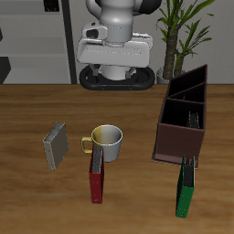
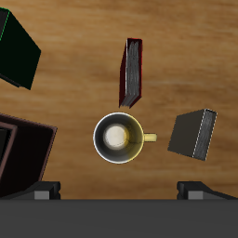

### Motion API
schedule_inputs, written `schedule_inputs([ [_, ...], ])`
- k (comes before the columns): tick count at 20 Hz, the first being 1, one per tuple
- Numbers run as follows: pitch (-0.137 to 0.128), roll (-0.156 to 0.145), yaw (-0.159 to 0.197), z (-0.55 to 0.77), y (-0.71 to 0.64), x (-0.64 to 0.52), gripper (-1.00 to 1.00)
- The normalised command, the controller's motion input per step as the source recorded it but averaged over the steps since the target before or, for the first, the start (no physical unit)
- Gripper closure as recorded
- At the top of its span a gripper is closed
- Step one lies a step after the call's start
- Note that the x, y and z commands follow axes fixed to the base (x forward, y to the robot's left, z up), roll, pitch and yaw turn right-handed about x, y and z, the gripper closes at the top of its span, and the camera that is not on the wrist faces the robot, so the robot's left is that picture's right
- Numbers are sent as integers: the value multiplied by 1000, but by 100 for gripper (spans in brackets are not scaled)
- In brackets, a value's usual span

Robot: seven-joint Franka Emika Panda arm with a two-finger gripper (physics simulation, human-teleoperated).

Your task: Place the left yellow book into the left desk caddy's right compartment and place the right yellow book into the left desk caddy's right compartment and place the red book into the left desk caddy's left compartment

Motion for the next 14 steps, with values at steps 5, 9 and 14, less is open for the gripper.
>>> schedule_inputs([
  [5,-33,-15,-4,34,-703,-62,-100],
  [9,-25,-12,-31,-5,-711,24,-100],
  [14,-6,-84,-31,-90,-678,177,-100],
])
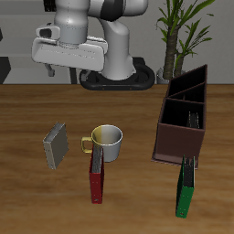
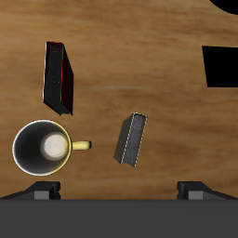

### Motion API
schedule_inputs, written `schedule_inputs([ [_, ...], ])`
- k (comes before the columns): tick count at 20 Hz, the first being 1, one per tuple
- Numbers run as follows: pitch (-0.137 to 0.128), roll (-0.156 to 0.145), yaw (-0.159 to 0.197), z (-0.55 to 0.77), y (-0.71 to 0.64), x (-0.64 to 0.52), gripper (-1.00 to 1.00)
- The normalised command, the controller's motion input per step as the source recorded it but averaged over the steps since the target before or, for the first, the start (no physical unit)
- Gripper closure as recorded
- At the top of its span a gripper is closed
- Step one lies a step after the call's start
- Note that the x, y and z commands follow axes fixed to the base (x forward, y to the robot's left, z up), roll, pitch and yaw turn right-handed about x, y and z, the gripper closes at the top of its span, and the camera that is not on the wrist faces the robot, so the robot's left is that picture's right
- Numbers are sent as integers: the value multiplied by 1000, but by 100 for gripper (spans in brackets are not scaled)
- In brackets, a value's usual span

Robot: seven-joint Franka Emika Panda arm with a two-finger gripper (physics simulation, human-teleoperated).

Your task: Place the left yellow book into the left desk caddy's right compartment and place the right yellow book into the left desk caddy's right compartment and place the red book into the left desk caddy's left compartment

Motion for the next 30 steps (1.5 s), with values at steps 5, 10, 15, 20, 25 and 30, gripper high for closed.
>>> schedule_inputs([
  [5,25,29,3,-211,-291,248,-100],
  [10,54,15,-7,-330,-192,262,-100],
  [15,15,8,-46,-313,-128,189,-100],
  [20,29,26,-36,-426,-13,201,-100],
  [25,34,14,-35,-315,-94,41,-100],
  [30,16,-14,-37,-291,-161,10,-100],
])
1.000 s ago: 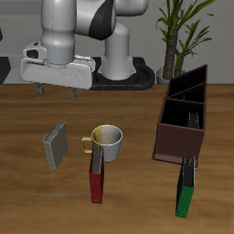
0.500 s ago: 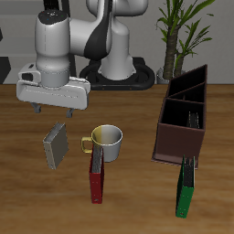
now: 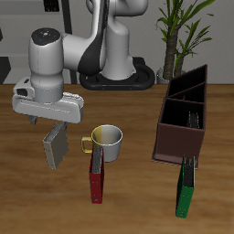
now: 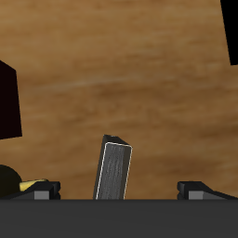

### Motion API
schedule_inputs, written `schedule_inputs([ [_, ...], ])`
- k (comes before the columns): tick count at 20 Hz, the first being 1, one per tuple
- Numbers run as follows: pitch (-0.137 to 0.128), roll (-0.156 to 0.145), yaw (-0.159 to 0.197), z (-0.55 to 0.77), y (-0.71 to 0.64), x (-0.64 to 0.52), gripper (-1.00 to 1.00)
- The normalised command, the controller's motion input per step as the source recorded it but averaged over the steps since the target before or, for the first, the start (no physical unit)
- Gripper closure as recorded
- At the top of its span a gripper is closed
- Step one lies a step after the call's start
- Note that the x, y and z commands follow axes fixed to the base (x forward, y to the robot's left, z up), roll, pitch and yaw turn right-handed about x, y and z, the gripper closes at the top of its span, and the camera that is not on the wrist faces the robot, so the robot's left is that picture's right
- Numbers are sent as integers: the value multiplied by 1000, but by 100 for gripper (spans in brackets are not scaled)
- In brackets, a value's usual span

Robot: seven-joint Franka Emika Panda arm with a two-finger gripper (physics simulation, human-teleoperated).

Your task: Place the left yellow book into the left desk caddy's right compartment and place the right yellow book into the left desk caddy's right compartment and place the red book into the left desk caddy's left compartment

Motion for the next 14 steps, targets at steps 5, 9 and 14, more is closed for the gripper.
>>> schedule_inputs([
  [5,-1,14,-25,-328,-64,-46,-100],
  [9,1,-20,-31,-243,-122,-7,-100],
  [14,-1,4,-4,-251,94,9,-100],
])
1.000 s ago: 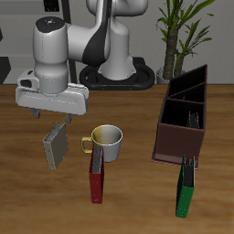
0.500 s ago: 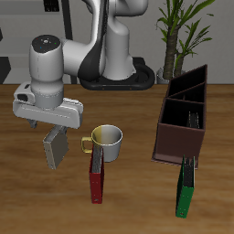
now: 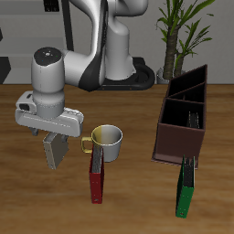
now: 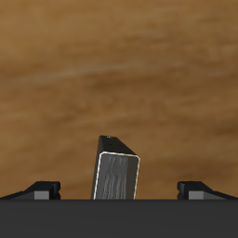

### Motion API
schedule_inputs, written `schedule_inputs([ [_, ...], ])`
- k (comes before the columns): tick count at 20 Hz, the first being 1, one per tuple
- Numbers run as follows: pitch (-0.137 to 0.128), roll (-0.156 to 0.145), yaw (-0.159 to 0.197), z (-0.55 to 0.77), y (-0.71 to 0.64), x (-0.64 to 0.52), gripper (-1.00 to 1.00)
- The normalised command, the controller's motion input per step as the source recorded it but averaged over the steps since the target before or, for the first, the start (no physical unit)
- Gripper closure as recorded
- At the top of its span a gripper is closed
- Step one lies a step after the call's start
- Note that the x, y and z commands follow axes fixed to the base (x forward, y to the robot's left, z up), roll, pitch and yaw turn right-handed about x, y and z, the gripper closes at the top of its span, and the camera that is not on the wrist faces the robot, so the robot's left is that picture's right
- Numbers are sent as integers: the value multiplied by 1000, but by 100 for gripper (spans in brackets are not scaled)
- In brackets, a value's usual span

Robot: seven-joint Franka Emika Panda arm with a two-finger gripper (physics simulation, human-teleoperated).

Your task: Place the left yellow book into the left desk caddy's right compartment and place the right yellow book into the left desk caddy's right compartment and place the red book into the left desk caddy's left compartment

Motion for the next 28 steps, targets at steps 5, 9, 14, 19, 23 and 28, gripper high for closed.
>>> schedule_inputs([
  [5,7,-1,-12,-367,31,75,100],
  [9,16,-23,-20,-213,-45,36,100],
  [14,-3,-7,-41,-37,-25,-16,100],
  [19,-22,-60,10,575,127,-153,100],
  [23,-61,-94,18,973,199,-395,100],
  [28,-23,-43,42,726,355,-482,100],
])
